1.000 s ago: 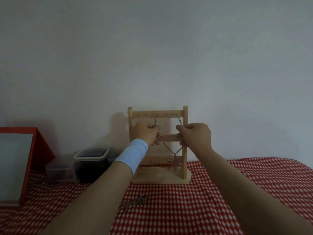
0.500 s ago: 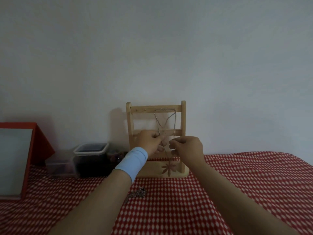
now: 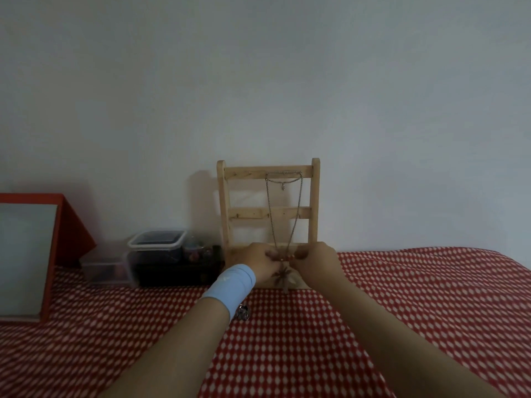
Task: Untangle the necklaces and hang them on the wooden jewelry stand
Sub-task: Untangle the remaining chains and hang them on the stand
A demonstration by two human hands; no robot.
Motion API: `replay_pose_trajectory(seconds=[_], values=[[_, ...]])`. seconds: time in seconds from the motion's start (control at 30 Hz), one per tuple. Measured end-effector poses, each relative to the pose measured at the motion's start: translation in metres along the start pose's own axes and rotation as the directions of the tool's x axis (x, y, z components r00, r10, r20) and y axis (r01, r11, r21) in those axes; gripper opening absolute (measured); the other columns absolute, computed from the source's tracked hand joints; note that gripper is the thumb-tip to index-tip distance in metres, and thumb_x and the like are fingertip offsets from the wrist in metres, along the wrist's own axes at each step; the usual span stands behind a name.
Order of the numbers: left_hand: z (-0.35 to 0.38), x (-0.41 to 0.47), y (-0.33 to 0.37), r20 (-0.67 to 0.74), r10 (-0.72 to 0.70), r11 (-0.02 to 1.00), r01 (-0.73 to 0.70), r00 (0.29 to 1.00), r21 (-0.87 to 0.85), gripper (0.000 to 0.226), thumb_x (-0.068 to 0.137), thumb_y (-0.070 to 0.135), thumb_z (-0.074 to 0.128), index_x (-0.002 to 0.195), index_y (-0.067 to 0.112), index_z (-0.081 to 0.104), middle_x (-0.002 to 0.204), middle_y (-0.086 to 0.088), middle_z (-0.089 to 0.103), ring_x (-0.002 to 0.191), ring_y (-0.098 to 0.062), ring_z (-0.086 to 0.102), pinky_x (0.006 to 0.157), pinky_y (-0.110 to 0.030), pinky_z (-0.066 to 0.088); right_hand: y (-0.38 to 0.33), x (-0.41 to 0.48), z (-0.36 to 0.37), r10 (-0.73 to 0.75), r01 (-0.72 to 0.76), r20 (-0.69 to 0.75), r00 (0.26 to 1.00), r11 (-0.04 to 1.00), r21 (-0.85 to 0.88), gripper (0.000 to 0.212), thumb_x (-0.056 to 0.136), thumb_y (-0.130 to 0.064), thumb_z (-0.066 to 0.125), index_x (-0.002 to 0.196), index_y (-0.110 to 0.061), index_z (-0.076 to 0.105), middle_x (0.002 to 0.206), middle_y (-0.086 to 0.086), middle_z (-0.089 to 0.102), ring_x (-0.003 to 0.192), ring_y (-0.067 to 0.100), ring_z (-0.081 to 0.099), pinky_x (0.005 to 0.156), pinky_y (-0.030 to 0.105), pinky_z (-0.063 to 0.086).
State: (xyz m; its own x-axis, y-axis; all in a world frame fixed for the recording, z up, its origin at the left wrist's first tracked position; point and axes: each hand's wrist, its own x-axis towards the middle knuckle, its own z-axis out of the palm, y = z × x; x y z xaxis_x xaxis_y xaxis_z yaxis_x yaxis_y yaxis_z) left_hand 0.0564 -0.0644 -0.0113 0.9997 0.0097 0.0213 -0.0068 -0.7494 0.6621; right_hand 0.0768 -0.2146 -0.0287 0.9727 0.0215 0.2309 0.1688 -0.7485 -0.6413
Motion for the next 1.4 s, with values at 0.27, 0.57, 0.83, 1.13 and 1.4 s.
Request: replay_pose_trajectory(seconds=[0.27, 0.57, 0.83, 1.13, 1.4], values=[[-0.003, -0.007, -0.021, 0.053, 0.063, 0.997, -0.065, 0.997, 0.039, 0.032, 0.090, 0.035, 0.064, 0.120, 0.025, 0.068, 0.124, 0.005, 0.066, 0.110, -0.012, 0.060, 0.103, -0.028, 0.045, 0.001, -0.009, 0.010, -0.019, 0.048, 0.117, 0.993, 0.967, -0.250, 0.018, 0.093, -0.027, 0.066, 0.107, -0.022, 0.076, 0.101, -0.001, 0.073, 0.086, 0.014, 0.067, 0.076, 0.028, 0.057], [-0.042, -0.048, -0.075, 0.052, -0.007, 0.979, -0.004, 0.999, 0.205, 0.022, 0.093, 0.023, 0.057, 0.107, 0.018, 0.074, 0.113, 0.001, 0.068, 0.105, -0.018, 0.062, 0.098, -0.028, 0.047, -0.057, -0.037, 0.036, -0.196, 0.255, 0.288, 0.937, 0.949, -0.185, 0.010, 0.094, -0.027, 0.065, 0.094, -0.027, 0.075, 0.091, -0.009, 0.069, 0.082, 0.006, 0.064, 0.073, 0.025, 0.057], [-0.029, -0.049, -0.079, -0.012, 0.050, 0.988, -0.048, 0.999, 0.145, 0.023, 0.095, 0.019, 0.054, 0.109, 0.017, 0.072, 0.119, 0.001, 0.065, 0.107, -0.018, 0.061, 0.099, -0.029, 0.048, -0.035, -0.037, 0.043, 0.038, -0.062, -0.089, 0.995, 0.955, -0.291, 0.019, 0.094, -0.022, 0.059, 0.105, -0.011, 0.069, 0.101, 0.005, 0.069, 0.090, 0.022, 0.068, 0.073, 0.032, 0.056], [0.015, -0.031, -0.022, -0.019, 0.077, 0.983, -0.072, 0.997, 0.169, 0.034, 0.103, 0.029, 0.039, 0.128, 0.029, 0.063, 0.134, 0.003, 0.060, 0.119, -0.022, 0.055, 0.088, -0.021, 0.032, -0.001, -0.020, 0.028, 0.084, -0.083, 0.023, 0.996, 0.996, -0.040, 0.033, 0.093, -0.019, 0.067, 0.125, -0.011, 0.070, 0.126, 0.007, 0.070, 0.113, 0.020, 0.065, 0.093, 0.027, 0.050], [0.019, -0.027, -0.006, 0.130, -0.007, 0.978, 0.034, 0.991, -0.206, 0.032, 0.102, 0.029, 0.043, 0.116, 0.014, 0.068, 0.112, 0.002, 0.066, 0.102, -0.015, 0.060, 0.095, -0.026, 0.045, 0.001, -0.024, 0.004, 0.006, -0.032, 0.098, 0.995, 0.964, 0.265, 0.022, 0.096, -0.012, 0.057, 0.089, -0.011, 0.078, 0.080, -0.001, 0.072, 0.068, 0.011, 0.066, 0.051, 0.018, 0.050]])
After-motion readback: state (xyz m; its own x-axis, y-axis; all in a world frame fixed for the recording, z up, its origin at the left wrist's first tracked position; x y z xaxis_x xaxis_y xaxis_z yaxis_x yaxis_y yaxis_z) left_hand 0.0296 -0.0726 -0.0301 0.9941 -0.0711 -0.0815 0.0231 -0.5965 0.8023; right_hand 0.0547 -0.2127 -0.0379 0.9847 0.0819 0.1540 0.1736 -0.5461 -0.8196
